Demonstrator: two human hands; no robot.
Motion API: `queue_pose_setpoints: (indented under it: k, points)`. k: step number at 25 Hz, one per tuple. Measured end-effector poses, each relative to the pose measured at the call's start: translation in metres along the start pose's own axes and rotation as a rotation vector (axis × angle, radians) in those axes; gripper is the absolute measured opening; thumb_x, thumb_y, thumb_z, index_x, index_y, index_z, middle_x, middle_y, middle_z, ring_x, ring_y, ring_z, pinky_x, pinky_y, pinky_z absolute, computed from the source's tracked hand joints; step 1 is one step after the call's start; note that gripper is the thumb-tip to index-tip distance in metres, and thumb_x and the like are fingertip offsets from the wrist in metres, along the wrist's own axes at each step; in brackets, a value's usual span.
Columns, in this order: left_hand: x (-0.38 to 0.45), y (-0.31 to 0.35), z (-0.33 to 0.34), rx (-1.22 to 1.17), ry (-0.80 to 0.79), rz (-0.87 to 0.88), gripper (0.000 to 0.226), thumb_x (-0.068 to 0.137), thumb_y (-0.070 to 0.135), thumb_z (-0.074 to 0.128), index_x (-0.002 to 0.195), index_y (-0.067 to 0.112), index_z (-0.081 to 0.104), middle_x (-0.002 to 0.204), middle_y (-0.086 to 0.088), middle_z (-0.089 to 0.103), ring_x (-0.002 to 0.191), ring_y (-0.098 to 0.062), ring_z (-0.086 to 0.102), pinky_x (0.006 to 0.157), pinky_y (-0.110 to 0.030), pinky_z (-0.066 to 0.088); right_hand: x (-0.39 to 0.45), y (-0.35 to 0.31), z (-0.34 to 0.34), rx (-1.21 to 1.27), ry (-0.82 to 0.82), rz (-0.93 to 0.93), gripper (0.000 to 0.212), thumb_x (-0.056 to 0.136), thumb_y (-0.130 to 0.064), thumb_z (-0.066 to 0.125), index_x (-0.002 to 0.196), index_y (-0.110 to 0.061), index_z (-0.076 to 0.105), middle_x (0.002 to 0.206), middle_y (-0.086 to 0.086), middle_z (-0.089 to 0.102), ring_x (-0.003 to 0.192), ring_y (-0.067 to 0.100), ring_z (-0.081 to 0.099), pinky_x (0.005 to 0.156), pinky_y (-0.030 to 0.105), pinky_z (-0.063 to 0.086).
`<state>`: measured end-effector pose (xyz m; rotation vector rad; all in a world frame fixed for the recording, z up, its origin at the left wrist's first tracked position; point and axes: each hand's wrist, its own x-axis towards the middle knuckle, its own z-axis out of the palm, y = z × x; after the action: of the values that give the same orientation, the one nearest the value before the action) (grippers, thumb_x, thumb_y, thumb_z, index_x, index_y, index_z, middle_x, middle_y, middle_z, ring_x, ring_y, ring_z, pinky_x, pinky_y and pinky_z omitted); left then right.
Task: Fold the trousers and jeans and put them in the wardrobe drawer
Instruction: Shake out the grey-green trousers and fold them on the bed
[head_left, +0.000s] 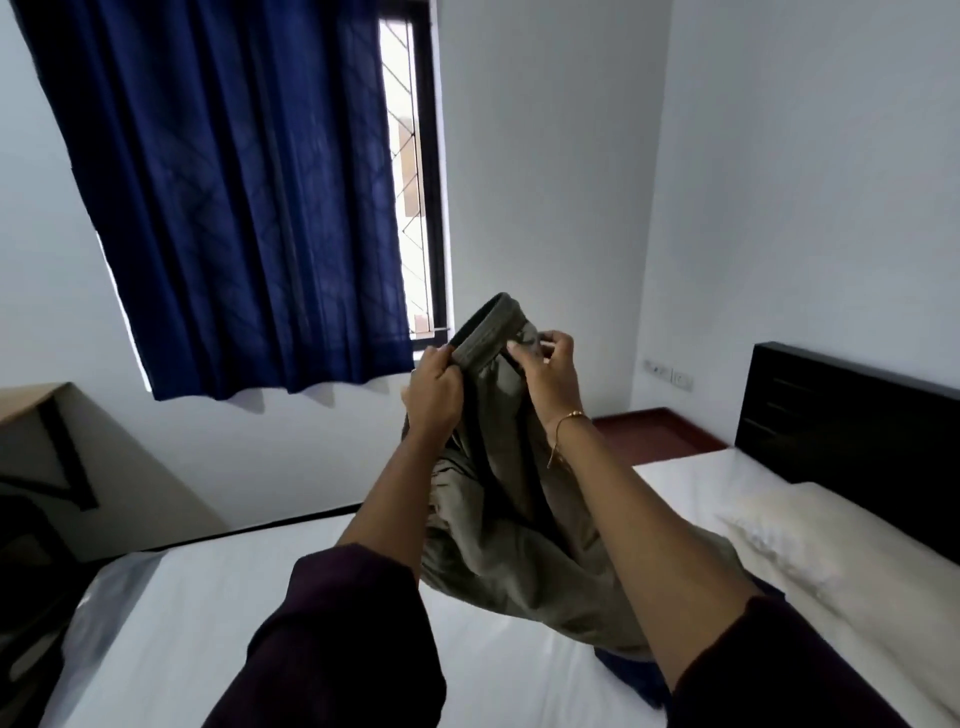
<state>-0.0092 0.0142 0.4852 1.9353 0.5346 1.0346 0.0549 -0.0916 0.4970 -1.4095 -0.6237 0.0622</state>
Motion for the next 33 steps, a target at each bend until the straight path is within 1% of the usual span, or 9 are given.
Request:
queue_pose_setpoints:
  k: [2, 4, 7, 11, 17, 21, 24, 30, 33]
  points:
    - [0.007, 0.028, 0.002, 0.032, -0.002, 0.107, 0.029, 0.084, 0.007, 0.036, 0.098, 0.007, 0.061, 0.091, -0.005, 0.055, 0.086, -0.02, 0.049, 0.087, -0.037, 0.036, 0.015, -0.015, -0.015, -0.118, -0.066, -0.042, 0.077, 0.081, -0.034, 0.069, 0.141, -0.016, 0.024, 0.132, 0.009, 0.049, 0.119, 0.024, 0.051, 0.095, 0.027, 0.046]
    - [0.011, 0.044, 0.009, 0.027, -0.031, 0.178, 0.027, 0.085, 0.0, 0.038, 0.099, 0.001, 0.061, 0.092, -0.009, 0.056, 0.085, -0.02, 0.05, 0.082, -0.038, 0.04, 0.031, -0.018, -0.031, -0.17, -0.116, -0.026, 0.087, 0.076, -0.033, 0.075, 0.144, -0.016, 0.024, 0.138, 0.008, 0.048, 0.126, 0.025, 0.046, 0.105, 0.035, 0.041]
    - [0.019, 0.04, 0.025, 0.114, -0.083, 0.237, 0.023, 0.087, -0.001, 0.041, 0.104, 0.003, 0.055, 0.096, -0.012, 0.056, 0.087, -0.025, 0.053, 0.079, -0.039, 0.043, 0.052, -0.018, -0.048, -0.152, -0.06, -0.076, 0.043, 0.076, -0.02, 0.075, 0.114, -0.009, 0.058, 0.112, 0.007, 0.064, 0.108, 0.025, 0.059, 0.09, 0.031, 0.049]
    - [0.017, 0.009, 0.059, 0.173, -0.091, 0.241, 0.033, 0.095, 0.02, 0.047, 0.125, 0.014, 0.035, 0.109, -0.012, 0.057, 0.091, -0.029, 0.061, 0.079, -0.043, 0.053, 0.077, -0.021, -0.058, -0.278, 0.065, -0.253, 0.013, 0.082, -0.013, 0.067, 0.091, -0.009, 0.059, 0.089, 0.004, 0.059, 0.086, 0.019, 0.054, 0.075, 0.025, 0.042]
    - [0.0, -0.035, 0.119, 0.201, -0.077, 0.13, 0.037, 0.093, 0.022, 0.053, 0.118, 0.014, 0.026, 0.104, -0.014, 0.058, 0.077, -0.026, 0.062, 0.073, -0.041, 0.056, 0.111, -0.026, -0.074, -0.31, 0.066, -0.41, 0.015, 0.084, -0.004, 0.061, 0.083, -0.012, 0.048, 0.068, -0.009, 0.045, 0.065, 0.004, 0.043, 0.054, -0.002, 0.035]
    - [0.011, -0.045, 0.143, 0.301, -0.158, 0.291, 0.031, 0.092, 0.016, 0.054, 0.12, 0.008, 0.042, 0.118, -0.016, 0.047, 0.099, -0.03, 0.058, 0.085, -0.037, 0.053, 0.139, -0.021, -0.089, -0.221, 0.156, -0.38, 0.016, 0.087, -0.006, 0.059, 0.08, -0.012, 0.046, 0.067, -0.01, 0.043, 0.068, 0.011, 0.043, 0.053, 0.0, 0.034]
    - [0.024, -0.05, 0.145, 0.526, -0.26, 0.382, 0.031, 0.093, 0.014, 0.051, 0.124, 0.011, 0.052, 0.122, -0.019, 0.047, 0.103, -0.035, 0.056, 0.088, -0.039, 0.051, 0.158, -0.003, -0.104, -0.262, 0.161, -0.323, 0.017, 0.088, -0.009, 0.057, 0.077, -0.012, 0.044, 0.068, -0.009, 0.043, 0.074, 0.015, 0.046, 0.061, 0.016, 0.037]
    - [0.061, -0.047, 0.117, 0.578, -0.254, 0.068, 0.04, 0.097, 0.014, 0.037, 0.133, 0.026, 0.049, 0.129, -0.014, 0.056, 0.115, -0.032, 0.053, 0.099, -0.036, 0.041, 0.177, 0.042, -0.122, -0.359, 0.216, -0.223, 0.014, 0.084, -0.011, 0.063, 0.082, -0.007, 0.05, 0.081, 0.008, 0.054, 0.08, 0.02, 0.05, 0.063, 0.021, 0.03]
    - [0.075, -0.032, 0.108, 0.527, -0.384, -0.059, 0.052, 0.094, 0.006, 0.036, 0.139, 0.029, 0.04, 0.138, -0.014, 0.046, 0.122, -0.032, 0.046, 0.104, -0.037, 0.037, 0.174, 0.049, -0.117, -0.247, 0.196, -0.168, 0.024, 0.085, -0.008, 0.062, 0.107, -0.005, 0.052, 0.097, 0.006, 0.056, 0.089, 0.018, 0.052, 0.075, 0.02, 0.037]
